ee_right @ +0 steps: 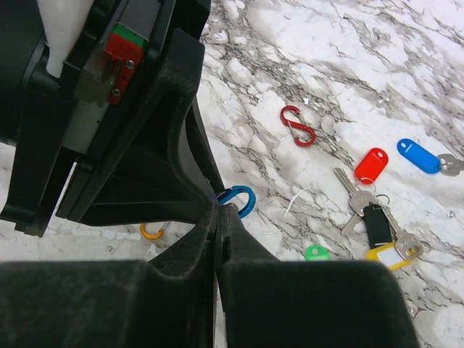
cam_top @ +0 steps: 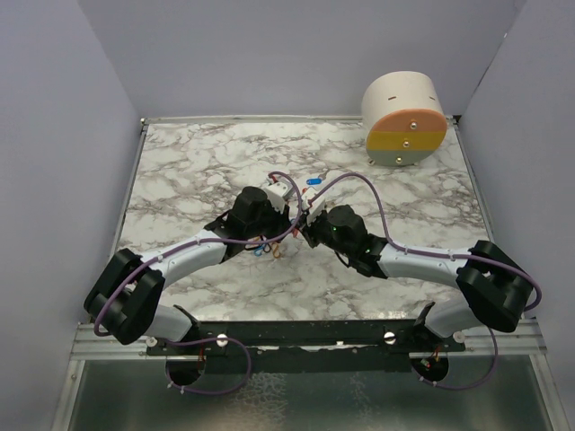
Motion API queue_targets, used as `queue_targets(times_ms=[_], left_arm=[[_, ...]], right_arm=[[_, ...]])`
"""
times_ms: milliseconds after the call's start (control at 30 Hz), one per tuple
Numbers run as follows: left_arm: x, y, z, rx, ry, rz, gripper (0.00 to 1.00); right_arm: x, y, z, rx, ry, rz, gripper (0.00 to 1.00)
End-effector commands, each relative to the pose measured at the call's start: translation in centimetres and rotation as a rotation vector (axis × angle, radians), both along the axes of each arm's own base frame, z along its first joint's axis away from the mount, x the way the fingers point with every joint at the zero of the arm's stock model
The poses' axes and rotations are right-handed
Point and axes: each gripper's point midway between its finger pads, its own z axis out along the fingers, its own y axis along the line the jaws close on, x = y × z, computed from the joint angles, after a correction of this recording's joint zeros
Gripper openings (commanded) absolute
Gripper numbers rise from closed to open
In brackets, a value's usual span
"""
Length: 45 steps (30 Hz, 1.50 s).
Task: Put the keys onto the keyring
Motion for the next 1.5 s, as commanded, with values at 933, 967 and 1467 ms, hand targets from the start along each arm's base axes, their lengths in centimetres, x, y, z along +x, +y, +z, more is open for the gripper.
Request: queue_targets(times_ms=[933, 967, 1467], left_arm=[[-0.3, -1.1, 1.3, -0.016, -0.016, -0.058, 0.00], [-0.2, -1.1, 1.3, -0.016, -0.016, -0.058, 0.00], [-0.4, -1.2, 1.0, -0.008, -0.007, -0.066, 0.00]], right_arm=[[1.5, -1.0, 0.3, -0.008, -0.069, -0.097, 0.01], [1.5, -1.1, 0.3, -0.007, -0.071, -0.099, 0.01], [1.4, -1.6, 1.1, 0.025, -0.128, -0.099, 0.01]])
